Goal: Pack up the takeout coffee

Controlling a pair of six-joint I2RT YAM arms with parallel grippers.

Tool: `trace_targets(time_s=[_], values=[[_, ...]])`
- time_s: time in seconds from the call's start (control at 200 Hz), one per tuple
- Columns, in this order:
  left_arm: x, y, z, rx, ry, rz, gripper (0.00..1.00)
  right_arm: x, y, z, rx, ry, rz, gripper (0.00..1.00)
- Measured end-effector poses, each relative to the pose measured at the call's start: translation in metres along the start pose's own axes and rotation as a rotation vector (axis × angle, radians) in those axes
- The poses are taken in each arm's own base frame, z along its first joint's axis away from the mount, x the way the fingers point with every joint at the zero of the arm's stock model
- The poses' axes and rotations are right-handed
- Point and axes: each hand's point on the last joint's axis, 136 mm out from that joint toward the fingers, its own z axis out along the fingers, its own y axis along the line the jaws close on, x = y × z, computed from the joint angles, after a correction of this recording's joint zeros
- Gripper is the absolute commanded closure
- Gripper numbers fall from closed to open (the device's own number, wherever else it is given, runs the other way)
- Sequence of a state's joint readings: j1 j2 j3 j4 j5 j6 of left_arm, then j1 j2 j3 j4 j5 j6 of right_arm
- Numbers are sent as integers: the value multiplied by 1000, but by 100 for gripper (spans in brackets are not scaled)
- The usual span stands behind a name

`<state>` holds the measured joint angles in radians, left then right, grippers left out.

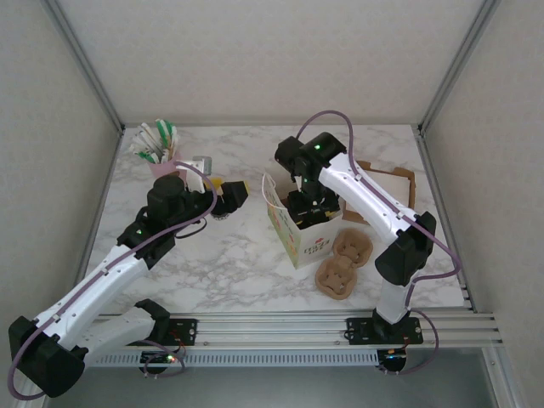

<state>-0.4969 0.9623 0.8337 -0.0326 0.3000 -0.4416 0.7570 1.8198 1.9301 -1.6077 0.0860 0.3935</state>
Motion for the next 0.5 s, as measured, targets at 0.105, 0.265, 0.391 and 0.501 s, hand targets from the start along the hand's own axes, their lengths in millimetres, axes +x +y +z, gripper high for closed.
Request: trace_targets(time_s=[0.105,0.265,0.391,0.501], values=[[2,-2,1,11,9,0,0,2,-1,2,3,9,-1,31],[2,-4,1,25,12,1,0,5,-2,6,10,24,-2,31],[5,-4,3,27,24,-1,0,8,-3,11,18,43,-7,32],[7,-5,4,33,32,-1,0,10,-3,15,24,55,-11,32]])
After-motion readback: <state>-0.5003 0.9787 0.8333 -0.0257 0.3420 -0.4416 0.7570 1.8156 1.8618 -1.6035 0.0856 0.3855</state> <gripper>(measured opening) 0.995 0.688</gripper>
